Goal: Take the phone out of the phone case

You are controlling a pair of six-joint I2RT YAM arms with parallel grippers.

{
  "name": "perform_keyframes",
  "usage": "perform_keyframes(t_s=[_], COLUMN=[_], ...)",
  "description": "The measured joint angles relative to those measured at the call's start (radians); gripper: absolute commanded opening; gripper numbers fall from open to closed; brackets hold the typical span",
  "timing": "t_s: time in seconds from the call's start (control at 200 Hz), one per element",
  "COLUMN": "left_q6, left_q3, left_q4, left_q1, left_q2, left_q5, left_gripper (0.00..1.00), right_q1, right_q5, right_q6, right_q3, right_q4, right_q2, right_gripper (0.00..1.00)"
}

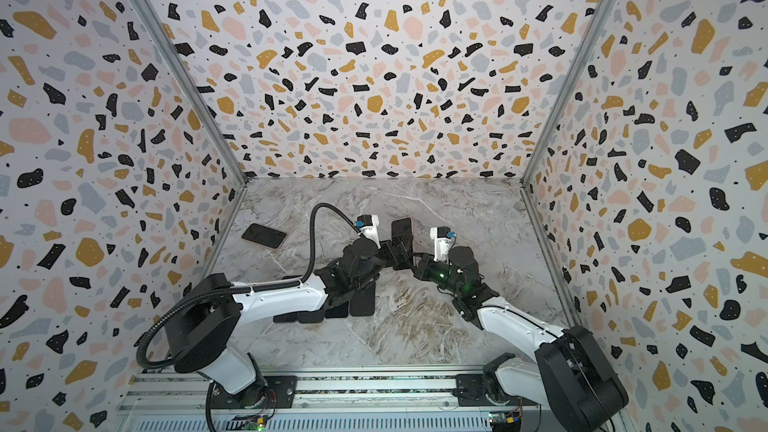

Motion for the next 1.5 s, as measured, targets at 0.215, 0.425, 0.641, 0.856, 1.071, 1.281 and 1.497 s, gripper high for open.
perform_keyframes(t_s=[0.215,0.425,0.641,0.856,1.071,1.281,1.497], left_q6=[0.096,0.245,0.37,0.42,0.399,0.387,0.393], left_q3=[-0.04,-0.112,-0.157,-0.189,-0.237,-0.25,-0.249], left_q4=[0.026,-0.05,-0.092,-0.11,-0.047,0.033,0.048], left_q1=[0.03,0.124,0.169,0.203,0.264,0.269,0.269], left_q2=[-0.149,-0.327,-0.404,-0.329,-0.271,-0.278,-0.288], left_q5=[0.032,0.122,0.358,0.582,0.745,0.872,0.957], left_gripper=[1.0,1.0,0.99,1.0,1.0,0.96,0.74], right_q1=[-0.052,-0.117,-0.151,-0.153,-0.153,-0.153,-0.153], right_q5=[-0.101,-0.237,-0.365,-0.468,-0.541,-0.597,-0.632], right_q6=[-0.05,-0.146,-0.207,-0.246,-0.283,-0.314,-0.346], right_q3=[0.006,0.05,0.079,0.115,0.127,0.127,0.127], right_q4=[-0.085,-0.187,-0.218,-0.234,-0.245,-0.257,-0.261], right_q2=[-0.037,-0.075,-0.099,-0.101,-0.132,-0.152,-0.187], right_gripper=[0.0,0.0,0.0,0.0,0.0,0.0,0.0])
